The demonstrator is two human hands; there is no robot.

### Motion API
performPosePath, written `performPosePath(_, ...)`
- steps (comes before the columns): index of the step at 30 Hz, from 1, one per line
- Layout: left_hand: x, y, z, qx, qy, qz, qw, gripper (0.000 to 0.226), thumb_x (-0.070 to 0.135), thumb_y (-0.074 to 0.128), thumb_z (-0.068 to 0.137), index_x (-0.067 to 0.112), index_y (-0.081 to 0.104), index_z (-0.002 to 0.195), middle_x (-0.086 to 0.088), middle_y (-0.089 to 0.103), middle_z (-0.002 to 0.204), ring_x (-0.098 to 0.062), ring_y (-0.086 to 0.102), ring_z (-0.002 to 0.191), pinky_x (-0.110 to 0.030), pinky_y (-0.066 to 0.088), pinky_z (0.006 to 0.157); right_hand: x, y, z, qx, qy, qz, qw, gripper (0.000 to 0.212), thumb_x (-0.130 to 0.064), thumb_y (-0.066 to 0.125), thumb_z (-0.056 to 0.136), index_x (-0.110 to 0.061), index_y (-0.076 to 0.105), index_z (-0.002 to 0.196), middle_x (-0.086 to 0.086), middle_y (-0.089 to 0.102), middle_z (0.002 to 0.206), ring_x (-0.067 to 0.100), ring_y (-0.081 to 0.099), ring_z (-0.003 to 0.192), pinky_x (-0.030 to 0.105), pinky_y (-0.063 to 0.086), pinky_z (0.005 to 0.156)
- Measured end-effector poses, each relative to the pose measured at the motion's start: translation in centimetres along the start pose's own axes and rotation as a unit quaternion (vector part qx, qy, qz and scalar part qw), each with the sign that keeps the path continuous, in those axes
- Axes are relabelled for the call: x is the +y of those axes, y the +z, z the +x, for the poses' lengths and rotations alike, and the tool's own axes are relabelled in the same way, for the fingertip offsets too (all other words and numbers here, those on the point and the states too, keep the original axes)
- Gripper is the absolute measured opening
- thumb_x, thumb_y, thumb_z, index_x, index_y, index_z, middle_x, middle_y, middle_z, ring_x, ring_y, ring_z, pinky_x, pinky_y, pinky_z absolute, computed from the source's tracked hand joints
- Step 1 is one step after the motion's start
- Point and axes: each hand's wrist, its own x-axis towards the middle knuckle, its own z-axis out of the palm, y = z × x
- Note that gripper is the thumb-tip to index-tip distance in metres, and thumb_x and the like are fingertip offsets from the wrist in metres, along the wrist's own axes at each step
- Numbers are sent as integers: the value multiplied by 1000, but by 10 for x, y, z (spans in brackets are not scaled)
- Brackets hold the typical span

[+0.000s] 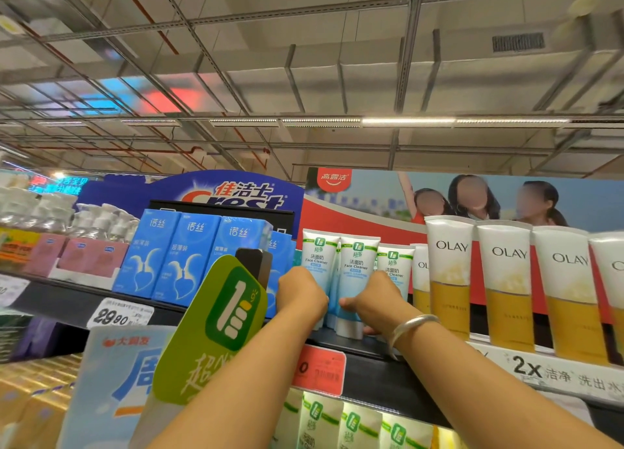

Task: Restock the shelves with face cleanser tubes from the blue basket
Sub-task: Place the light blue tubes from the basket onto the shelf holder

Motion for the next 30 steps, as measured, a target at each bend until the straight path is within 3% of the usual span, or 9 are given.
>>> performPosePath(11, 0, -8, -5, 4, -2, 19, 1000, 30, 13, 61, 87, 2, 54, 114, -16, 58, 122, -31, 56, 111, -34, 48, 84, 0, 1, -9, -7, 0, -2, 1000, 53, -22, 67, 83, -2, 41, 124, 17, 55, 121, 30, 55, 110, 42, 51, 89)
performPosePath(15, 9, -18, -16, 27, 34, -43, 998, 34, 12, 55, 87, 4, 47, 120, -17, 51, 127, -36, 50, 115, -43, 45, 91, -12, -19, -23, 6, -19, 40, 999, 42, -22, 59, 88, -5, 37, 120, 6, 50, 94, 25, 55, 91, 31, 50, 60)
performPosePath(18, 8, -29, -35, 54, 77, -102, 990, 31, 18, 54, 89, 9, 51, 118, -13, 56, 123, -32, 54, 111, -38, 45, 88, -22, -35, -40, 18, -52, 28, 998, 20, -20, 54, 89, -3, 54, 101, 12, 59, 84, 31, 64, 83, 39, 55, 68)
performPosePath(20, 5, -37, -49, 58, 99, -175, 978, 24, 21, 56, 87, 12, 57, 110, -10, 62, 114, -30, 59, 102, -37, 49, 86, -27, -44, -54, 8, -61, 38, 997, 14, -19, 52, 91, -8, 58, 87, 15, 62, 84, 26, 64, 70, 36, 53, 65)
performPosePath(22, 1, -47, -62, 36, 106, -272, 956, 13, 21, 58, 87, 12, 62, 95, -10, 65, 104, -30, 63, 95, -42, 51, 87, -33, -51, -69, -16, -54, 75, 996, 16, -19, 50, 92, -15, 54, 78, 7, 59, 78, 16, 57, 59, 27, 48, 58)
performPosePath(24, -3, -58, -76, 3, 98, -356, 929, 9, 19, 58, 88, 16, 60, 79, -11, 65, 94, -28, 65, 88, -39, 53, 83, -37, -57, -87, -27, -48, 100, 993, 11, -19, 51, 93, -14, 55, 84, 3, 58, 74, 13, 56, 57, 23, 46, 54)
performPosePath(27, -10, -68, -100, -51, 92, -422, 900, 15, 17, 57, 89, 20, 56, 74, -7, 64, 85, -19, 63, 71, -28, 49, 65, -35, -66, -117, -20, -46, 122, 991, 11, -21, 52, 93, -13, 58, 98, 2, 61, 74, 12, 58, 57, 23, 48, 54)
performPosePath(30, -18, -73, -126, -119, 89, -473, 868, 15, 16, 57, 90, 19, 57, 75, -1, 62, 75, -11, 59, 59, -22, 45, 58, -27, -74, -148, -2, -36, 130, 991, 8, -23, 55, 91, -18, 60, 88, 0, 63, 70, 9, 59, 54, 20, 49, 51)
